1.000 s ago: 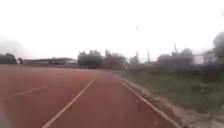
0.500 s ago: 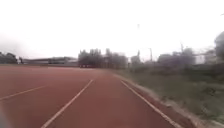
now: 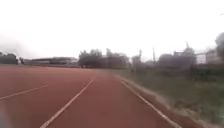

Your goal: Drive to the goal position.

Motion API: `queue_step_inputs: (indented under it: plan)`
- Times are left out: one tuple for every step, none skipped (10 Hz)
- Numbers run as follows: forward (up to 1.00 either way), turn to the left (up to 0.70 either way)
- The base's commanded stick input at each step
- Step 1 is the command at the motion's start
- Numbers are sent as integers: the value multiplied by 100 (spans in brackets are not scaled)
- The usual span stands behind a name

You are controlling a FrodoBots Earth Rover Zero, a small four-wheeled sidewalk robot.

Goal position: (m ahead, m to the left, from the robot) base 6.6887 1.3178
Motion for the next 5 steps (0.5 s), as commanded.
queue_step_inputs:
  plan:
    - [70, 0]
    - [70, 0]
    - [70, 0]
    - [70, 0]
    - [70, 0]
